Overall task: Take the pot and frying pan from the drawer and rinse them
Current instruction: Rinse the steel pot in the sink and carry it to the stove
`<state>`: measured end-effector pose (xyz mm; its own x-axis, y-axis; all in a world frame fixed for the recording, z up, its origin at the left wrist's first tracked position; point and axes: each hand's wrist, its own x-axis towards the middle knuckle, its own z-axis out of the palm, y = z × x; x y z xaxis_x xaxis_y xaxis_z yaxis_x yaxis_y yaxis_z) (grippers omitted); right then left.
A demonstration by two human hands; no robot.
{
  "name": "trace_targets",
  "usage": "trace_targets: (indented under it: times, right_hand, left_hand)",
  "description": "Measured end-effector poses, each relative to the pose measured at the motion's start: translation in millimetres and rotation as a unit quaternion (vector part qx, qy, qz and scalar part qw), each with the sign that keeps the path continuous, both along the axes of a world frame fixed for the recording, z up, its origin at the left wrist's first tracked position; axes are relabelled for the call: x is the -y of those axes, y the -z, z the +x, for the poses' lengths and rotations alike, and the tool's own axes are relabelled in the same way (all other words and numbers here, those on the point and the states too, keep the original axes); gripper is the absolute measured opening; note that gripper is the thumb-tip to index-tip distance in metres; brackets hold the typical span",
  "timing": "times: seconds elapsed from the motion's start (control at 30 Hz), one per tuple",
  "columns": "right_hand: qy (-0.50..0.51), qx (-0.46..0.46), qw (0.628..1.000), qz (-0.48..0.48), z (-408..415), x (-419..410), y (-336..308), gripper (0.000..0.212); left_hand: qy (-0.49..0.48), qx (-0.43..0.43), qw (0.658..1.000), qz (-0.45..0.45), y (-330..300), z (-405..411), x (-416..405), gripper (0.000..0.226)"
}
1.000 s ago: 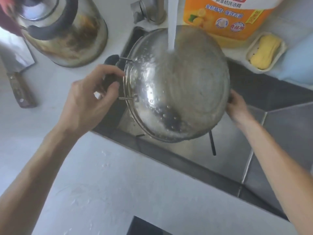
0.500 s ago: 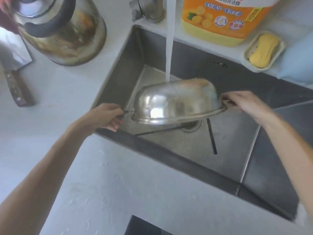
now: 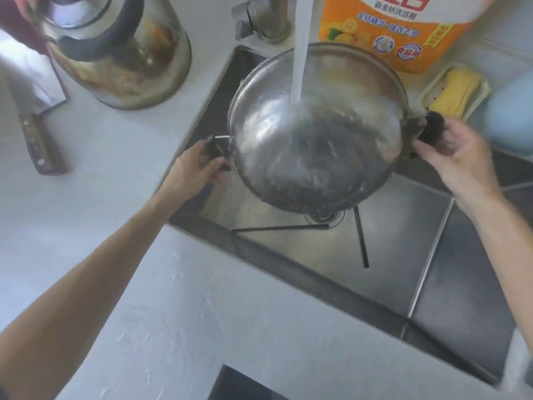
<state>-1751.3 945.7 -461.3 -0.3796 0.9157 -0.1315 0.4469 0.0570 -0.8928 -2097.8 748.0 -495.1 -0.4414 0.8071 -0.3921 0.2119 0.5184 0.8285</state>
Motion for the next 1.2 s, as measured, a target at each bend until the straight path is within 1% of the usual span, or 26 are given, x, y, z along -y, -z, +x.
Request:
trace_targets:
  times: [0.07,0.1,0.17,0.2,0.23,0.3,0.33,0.37,0.4,0.43,0.47,0.53,0.57,0.63,0.67,0.73,0.83,0.9,0.93,0.97,1.07,1.13,1.2]
  right_hand:
    - [0.011,-0.013,1.000,0.002,4.1,2.3,9.1,0.033]
    - [0.004,-0.012,1.000,0.005,6.7,4.7,13.9,0.040]
    - [-0.029,0.003,0.999,0.040,13.5,12.6,24.1,0.054]
    - [-0.043,0.017,0.997,0.068,16.2,16.7,28.8,0.054]
    - [-0.056,0.032,0.993,0.097,18.9,19.9,33.5,0.048]
    - [-0.065,0.054,0.987,0.139,25.0,22.6,44.8,0.037]
    - [-0.063,0.065,0.984,0.151,26.4,24.3,48.8,0.032]
    - [-0.057,0.082,0.983,0.155,28.7,24.5,53.5,0.027]
    - [-0.046,0.096,0.984,0.143,30.2,24.0,57.9,0.026]
    - [-0.030,0.098,0.989,0.110,30.2,24.9,60.7,0.032]
    - [-0.015,0.092,0.993,0.067,29.0,27.2,62.7,0.042]
    - [-0.019,0.093,0.996,-0.005,26.3,31.0,66.5,0.061]
    - [-0.029,0.108,0.993,-0.024,26.1,32.5,70.2,0.071]
    - [-0.058,0.130,0.988,-0.056,30.5,34.2,79.7,0.086]
    - [-0.073,0.136,0.985,-0.074,32.6,34.6,84.7,0.088]
    - [-0.086,0.140,0.981,-0.106,37.6,35.8,90.9,0.075]
    - [-0.043,0.079,0.979,-0.181,40.0,40.8,105.0,0.050]
    - [-0.027,0.075,0.977,-0.195,33.8,47.4,112.0,0.033]
    - [-0.030,0.082,0.978,-0.190,30.6,50.3,115.0,0.028]
    - [-0.026,0.088,0.979,-0.182,28.9,52.1,119.8,0.028]
    - [-0.021,0.108,0.979,-0.173,28.1,54.5,132.3,0.028]
    - [-0.032,0.118,0.976,-0.181,27.7,55.0,137.1,0.030]
    - [-0.030,0.121,0.975,-0.182,26.2,55.2,138.9,0.031]
  left_hand:
    - [0.019,-0.023,1.000,-0.009,3.5,0.4,-2.4,0.019]
    - [0.035,-0.050,0.998,-0.018,6.0,2.2,-2.4,0.024]
    - [0.063,-0.132,0.989,-0.033,9.9,6.0,-0.7,0.035]
    - [0.066,-0.156,0.985,-0.030,10.2,6.9,0.3,0.039]
    - [0.071,-0.165,0.984,-0.018,9.7,7.5,0.8,0.045]
    - [0.094,-0.149,0.984,0.002,12.9,3.9,0.8,0.059]
    - [0.107,-0.123,0.987,0.010,14.8,1.6,1.3,0.063]
    - [0.119,-0.085,0.989,0.019,17.1,-0.9,2.1,0.062]
    - [0.127,-0.046,0.990,0.028,18.3,-3.5,2.6,0.058]
    - [0.132,-0.013,0.991,0.032,16.9,-3.8,3.2,0.053]
    - [0.134,0.011,0.990,0.030,14.7,-3.8,3.3,0.048]
    - [0.127,0.049,0.991,0.001,11.7,-3.1,1.7,0.041]
    - [0.116,0.066,0.991,-0.015,12.6,-2.5,0.5,0.037]
    - [0.097,0.055,0.993,-0.031,20.1,-3.0,-2.3,0.029]
    - [0.099,0.041,0.994,-0.036,24.0,-3.0,-3.5,0.027]
    - [0.112,0.017,0.992,-0.051,31.5,-3.4,-5.5,0.024]
    - [0.143,-0.004,0.986,-0.081,40.8,-5.5,-9.1,0.022]
    - [0.176,-0.025,0.979,-0.103,50.3,-7.7,-10.4,0.022]
    - [0.190,-0.045,0.974,-0.116,56.7,-9.4,-10.9,0.024]
    - [0.206,-0.070,0.967,-0.134,61.1,-9.8,-11.0,0.025]
    - [0.239,-0.144,0.944,-0.177,70.2,-6.6,-9.5,0.014]
    - [0.249,-0.168,0.935,-0.190,75.3,-6.7,-8.5,0.012]
    - [0.243,-0.174,0.934,-0.196,78.9,-8.0,-8.3,0.012]
